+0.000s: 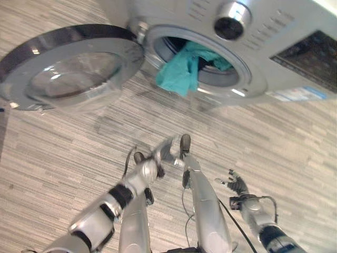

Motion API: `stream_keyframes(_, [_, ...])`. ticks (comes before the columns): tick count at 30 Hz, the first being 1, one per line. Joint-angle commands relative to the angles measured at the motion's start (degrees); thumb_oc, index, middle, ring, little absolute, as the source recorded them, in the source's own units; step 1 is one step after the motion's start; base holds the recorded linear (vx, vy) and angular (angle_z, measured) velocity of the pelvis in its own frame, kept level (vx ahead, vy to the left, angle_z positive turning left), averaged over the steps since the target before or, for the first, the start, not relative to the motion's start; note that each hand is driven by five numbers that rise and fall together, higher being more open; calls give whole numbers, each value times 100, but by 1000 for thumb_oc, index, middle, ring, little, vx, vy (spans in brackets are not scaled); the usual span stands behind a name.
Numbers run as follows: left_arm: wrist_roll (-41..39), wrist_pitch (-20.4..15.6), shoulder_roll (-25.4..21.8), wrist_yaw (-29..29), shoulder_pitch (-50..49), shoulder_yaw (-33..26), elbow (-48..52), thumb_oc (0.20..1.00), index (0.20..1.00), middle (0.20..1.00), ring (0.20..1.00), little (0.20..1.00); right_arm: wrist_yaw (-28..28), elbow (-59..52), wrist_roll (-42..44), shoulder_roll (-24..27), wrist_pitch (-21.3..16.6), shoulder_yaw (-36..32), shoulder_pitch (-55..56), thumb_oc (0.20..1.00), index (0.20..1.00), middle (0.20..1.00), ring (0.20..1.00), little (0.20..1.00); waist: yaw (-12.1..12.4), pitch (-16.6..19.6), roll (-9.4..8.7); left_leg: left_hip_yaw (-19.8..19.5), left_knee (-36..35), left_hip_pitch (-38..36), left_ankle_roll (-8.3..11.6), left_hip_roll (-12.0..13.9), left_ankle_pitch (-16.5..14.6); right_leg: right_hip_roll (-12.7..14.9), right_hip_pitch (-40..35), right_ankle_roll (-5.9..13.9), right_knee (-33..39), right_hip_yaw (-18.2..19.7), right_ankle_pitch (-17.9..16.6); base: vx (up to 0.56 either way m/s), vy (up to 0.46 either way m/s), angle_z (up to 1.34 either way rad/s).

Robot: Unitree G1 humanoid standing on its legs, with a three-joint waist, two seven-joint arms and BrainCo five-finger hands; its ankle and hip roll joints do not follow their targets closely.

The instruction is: Grab the laundry basket,head to the washer,open it,put in the laundry and shut it.

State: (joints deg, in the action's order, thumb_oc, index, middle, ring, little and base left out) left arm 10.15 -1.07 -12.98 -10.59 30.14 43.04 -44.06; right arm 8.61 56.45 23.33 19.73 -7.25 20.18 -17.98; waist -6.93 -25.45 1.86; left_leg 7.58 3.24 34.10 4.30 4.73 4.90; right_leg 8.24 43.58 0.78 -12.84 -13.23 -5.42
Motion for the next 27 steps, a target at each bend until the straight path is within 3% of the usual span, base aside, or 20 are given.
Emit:
stream_keyframes(1, [93, -210, -65, -364, 333, -178, 216, 1000, 1000, 1000, 1000, 1000, 317, 481, -80, 372, 72, -69, -326, 1000, 1000, 1000, 1000, 1000, 79, -59, 308, -308, 797, 98, 255, 208, -738, 46, -77, 641, -59, 219, 601, -34, 8, 32])
stream_keyframes(6, [60, -233, -460, -485, -356, -466, 429, 1000, 1000, 1000, 1000, 1000, 565, 1465, -353, 788, 206, -215, -1418, 1000, 1000, 1000, 1000, 1000, 443, -78, 618, -504, 823, 130, 207, 74, -689, 183, -230, 630, -185, 8, 692, -22, 31, 33])
stream_keyframes(11, [-25, -354, -1112, -399, -1353, -927, 1344, 1000, 1000, 1000, 1000, 1000, 668, 1977, -384, 1322, 313, -470, -2170, 1000, 1000, 1000, 1000, 1000, 822, -12, 869, -630, 672, 115, 196, -4, -569, 237, -338, 621, -215, -139, 768, 1, 51, 21])
stream_keyframes(15, [-115, -497, -1393, -129, -1893, -992, 1806, 1000, 1000, 1000, 1000, 1000, 675, 2379, -468, 1795, 401, -566, -2468, 1000, 1000, 1000, 1000, 1000, 1044, 36, 1037, -761, 579, 157, 204, -57, -476, 308, -342, 632, -270, -272, 834, -3, 15, 20])
stream_keyframes(18, [-441, -625, -1753, 348, -2744, -1364, 2445, 1000, 1000, 1000, 1000, 1000, 500, 2576, -106, 2297, 461, -940, -2657, 1000, 1000, 1000, 1000, 1000, 1337, 32, 1332, -854, 415, 257, 210, -140, -328, 399, -247, 636, -343, -392, 919, 2, 51, 32])
stream_keyframes(27, [-791, -702, -1967, 530, -3316, -1802, 3034, 1000, 1000, 1000, 1000, 1000, 429, 2739, 434, 2853, 427, -1234, -3172, 1000, 1000, 1000, 1000, 1000, 1676, 3, 1613, -939, 367, 696, 207, -237, -233, 518, 227, 661, -557, -414, 1009, 1, 30, 12])
